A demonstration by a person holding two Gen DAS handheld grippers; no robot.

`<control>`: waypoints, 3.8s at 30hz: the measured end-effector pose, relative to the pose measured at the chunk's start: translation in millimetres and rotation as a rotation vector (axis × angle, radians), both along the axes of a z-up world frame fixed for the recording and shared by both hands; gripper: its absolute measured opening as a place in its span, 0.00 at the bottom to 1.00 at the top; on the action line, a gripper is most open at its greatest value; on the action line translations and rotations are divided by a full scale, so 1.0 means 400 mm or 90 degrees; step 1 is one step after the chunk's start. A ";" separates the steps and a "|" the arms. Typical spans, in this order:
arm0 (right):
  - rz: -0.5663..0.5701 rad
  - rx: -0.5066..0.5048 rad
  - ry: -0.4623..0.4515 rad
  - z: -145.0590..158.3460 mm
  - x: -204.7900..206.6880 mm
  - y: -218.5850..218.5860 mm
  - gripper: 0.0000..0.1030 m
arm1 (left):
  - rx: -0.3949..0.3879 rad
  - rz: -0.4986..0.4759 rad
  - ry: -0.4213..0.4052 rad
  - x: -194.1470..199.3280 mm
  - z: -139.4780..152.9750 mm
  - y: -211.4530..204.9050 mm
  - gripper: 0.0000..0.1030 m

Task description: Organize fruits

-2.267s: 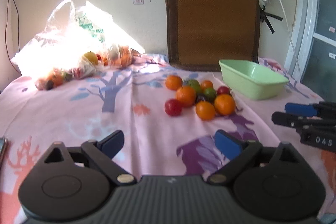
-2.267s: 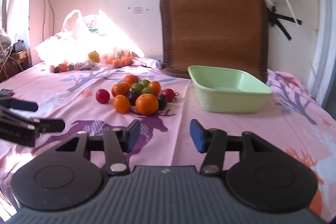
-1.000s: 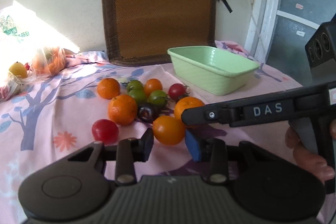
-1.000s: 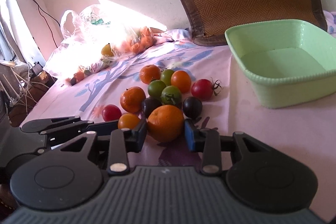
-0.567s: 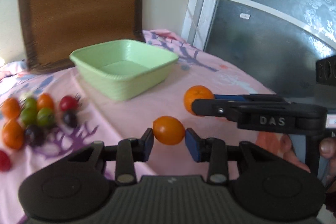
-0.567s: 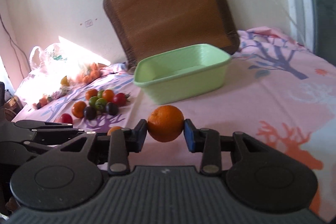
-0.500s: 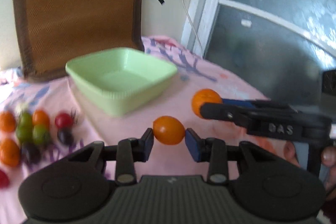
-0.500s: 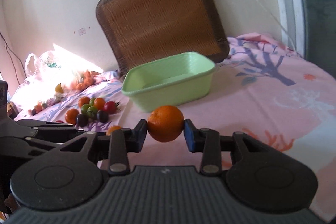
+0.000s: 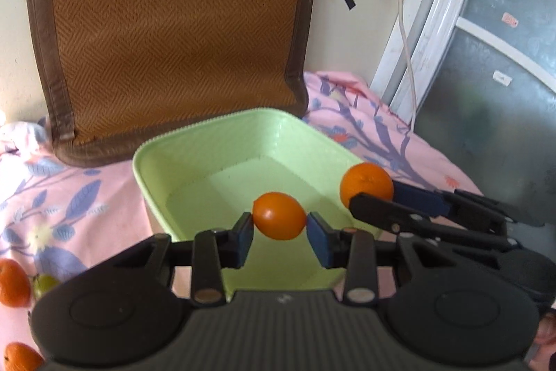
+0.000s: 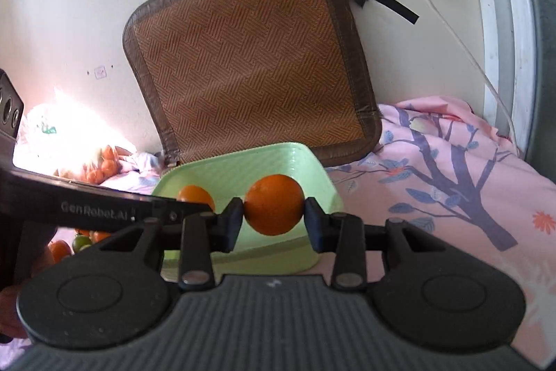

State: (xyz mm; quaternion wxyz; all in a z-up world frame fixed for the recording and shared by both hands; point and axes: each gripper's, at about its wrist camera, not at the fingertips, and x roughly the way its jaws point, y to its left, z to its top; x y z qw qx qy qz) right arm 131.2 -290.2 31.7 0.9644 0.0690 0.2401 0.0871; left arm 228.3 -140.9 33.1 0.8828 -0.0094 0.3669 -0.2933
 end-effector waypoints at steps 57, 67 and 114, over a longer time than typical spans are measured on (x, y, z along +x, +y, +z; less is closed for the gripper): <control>0.117 0.042 0.058 -0.017 -0.273 0.272 0.26 | -0.019 0.065 -0.060 -0.441 -0.051 0.381 0.30; 0.020 -0.057 0.023 -0.039 -0.450 0.135 0.26 | 0.021 -0.057 -0.087 -0.501 -0.068 0.144 0.30; -0.001 -0.075 0.025 -0.077 -0.474 0.169 0.46 | 0.073 -0.035 -0.133 -0.590 -0.103 0.167 0.41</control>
